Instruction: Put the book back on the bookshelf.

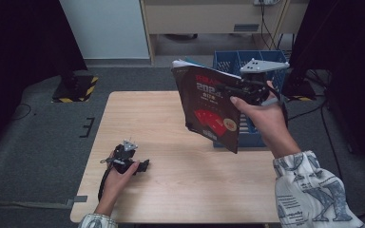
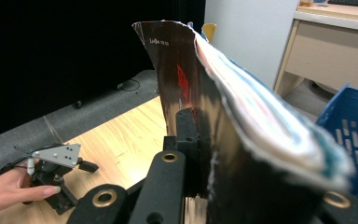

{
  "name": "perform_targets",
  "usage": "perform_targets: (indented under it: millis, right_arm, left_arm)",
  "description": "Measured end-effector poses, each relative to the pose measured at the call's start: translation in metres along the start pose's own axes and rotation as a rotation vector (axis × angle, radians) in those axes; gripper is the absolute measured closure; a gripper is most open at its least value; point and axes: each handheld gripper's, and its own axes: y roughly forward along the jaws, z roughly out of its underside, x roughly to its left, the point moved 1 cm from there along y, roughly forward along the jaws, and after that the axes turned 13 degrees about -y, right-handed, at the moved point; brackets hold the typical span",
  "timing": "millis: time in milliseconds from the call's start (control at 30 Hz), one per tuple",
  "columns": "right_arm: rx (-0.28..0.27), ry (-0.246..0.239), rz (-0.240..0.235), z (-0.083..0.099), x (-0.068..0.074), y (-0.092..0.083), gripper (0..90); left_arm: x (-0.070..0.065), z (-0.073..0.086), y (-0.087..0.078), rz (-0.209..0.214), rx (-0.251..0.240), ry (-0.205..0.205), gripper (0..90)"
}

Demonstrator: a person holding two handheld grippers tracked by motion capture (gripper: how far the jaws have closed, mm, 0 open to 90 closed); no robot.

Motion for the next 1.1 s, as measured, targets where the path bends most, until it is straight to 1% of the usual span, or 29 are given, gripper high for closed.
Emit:
perform_targets:
  millis: [267,467,500,633,800,1033,1100]
  right_arm:
    - [0.002,0.012,0.032,-0.003,-0.010,-0.007,87.1]
    - [0.015,0.013,0.049,-0.004,-0.017,-0.011,87.1]
    - [0.021,0.014,0.057,-0.005,-0.020,-0.012,87.1]
    - [0.033,0.002,0.069,-0.007,-0.024,-0.015,87.1]
    - [0.041,0.007,0.079,-0.009,-0.028,-0.019,87.0]
    - [0.036,0.024,0.103,-0.008,-0.036,-0.027,87.0]
    - [0.041,0.021,0.109,-0.007,-0.038,-0.029,87.1]
  left_arm:
    - [0.000,0.000,0.001,-0.002,0.006,-0.001,5.5]
    - [0.000,0.000,0.001,-0.002,0.006,-0.002,5.2]
    - [0.000,0.000,0.001,-0.002,0.006,-0.003,5.1]
    - [0.000,0.000,0.001,0.000,0.005,-0.004,5.1]
    - [0.000,0.001,0.001,0.000,0.005,-0.005,4.9]
    - [0.001,0.001,0.002,0.005,0.001,-0.009,4.6]
    - [0.001,0.002,0.002,0.007,-0.002,-0.011,4.6]
